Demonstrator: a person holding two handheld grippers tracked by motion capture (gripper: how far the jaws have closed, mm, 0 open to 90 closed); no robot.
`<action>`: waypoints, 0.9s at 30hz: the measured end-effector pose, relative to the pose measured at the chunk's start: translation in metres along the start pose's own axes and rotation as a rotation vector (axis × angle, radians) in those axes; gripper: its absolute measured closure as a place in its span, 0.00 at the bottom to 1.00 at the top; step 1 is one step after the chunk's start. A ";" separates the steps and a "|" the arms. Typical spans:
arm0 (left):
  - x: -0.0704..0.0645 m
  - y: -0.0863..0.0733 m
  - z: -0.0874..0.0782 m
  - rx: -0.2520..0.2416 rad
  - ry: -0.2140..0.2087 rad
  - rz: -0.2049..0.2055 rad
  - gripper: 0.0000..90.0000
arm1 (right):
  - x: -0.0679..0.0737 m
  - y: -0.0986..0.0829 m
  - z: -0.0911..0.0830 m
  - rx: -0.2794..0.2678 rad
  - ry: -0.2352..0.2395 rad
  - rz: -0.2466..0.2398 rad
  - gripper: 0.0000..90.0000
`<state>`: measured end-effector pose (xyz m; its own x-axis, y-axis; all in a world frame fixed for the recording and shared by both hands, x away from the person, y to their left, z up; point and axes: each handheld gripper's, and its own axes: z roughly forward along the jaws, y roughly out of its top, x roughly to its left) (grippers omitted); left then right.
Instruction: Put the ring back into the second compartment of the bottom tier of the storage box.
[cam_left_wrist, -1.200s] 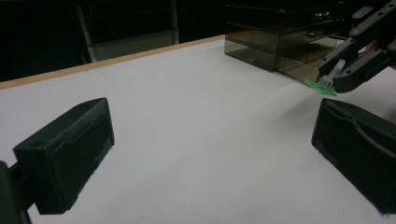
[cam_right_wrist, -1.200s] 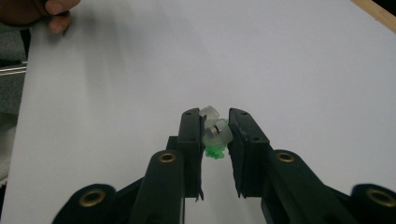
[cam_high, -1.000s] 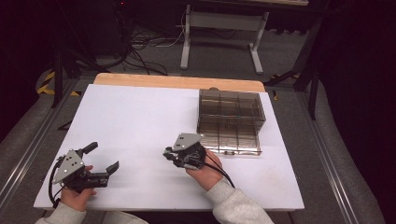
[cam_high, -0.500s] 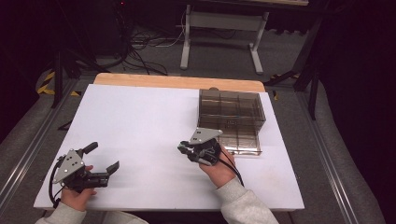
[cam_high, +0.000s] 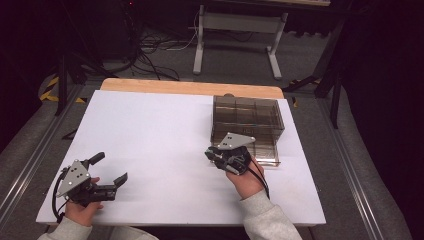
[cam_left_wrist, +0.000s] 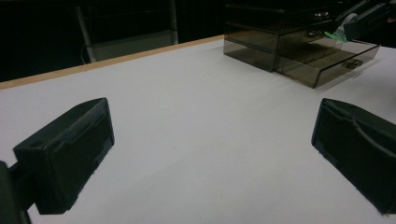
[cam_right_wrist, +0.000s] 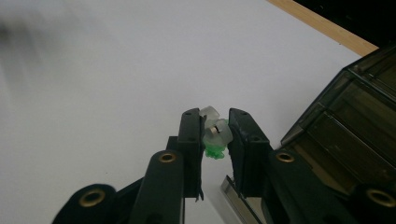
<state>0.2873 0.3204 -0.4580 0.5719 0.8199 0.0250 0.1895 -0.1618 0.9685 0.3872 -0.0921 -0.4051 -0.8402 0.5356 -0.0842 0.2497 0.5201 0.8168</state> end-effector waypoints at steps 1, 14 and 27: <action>0.000 0.000 0.000 0.000 0.000 0.000 0.00 | -0.001 -0.001 -0.001 -0.001 -0.003 0.003 0.84; 0.000 0.000 0.000 -0.001 -0.001 0.000 0.00 | -0.015 -0.008 -0.009 0.038 -0.087 0.036 0.84; 0.000 0.000 0.001 0.003 -0.005 0.003 0.00 | -0.035 -0.019 -0.015 0.126 -0.174 0.087 0.84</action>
<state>0.2876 0.3197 -0.4583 0.5764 0.8167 0.0268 0.1899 -0.1657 0.9677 0.4046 -0.1313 -0.4090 -0.7196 0.6835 -0.1224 0.3854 0.5398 0.7484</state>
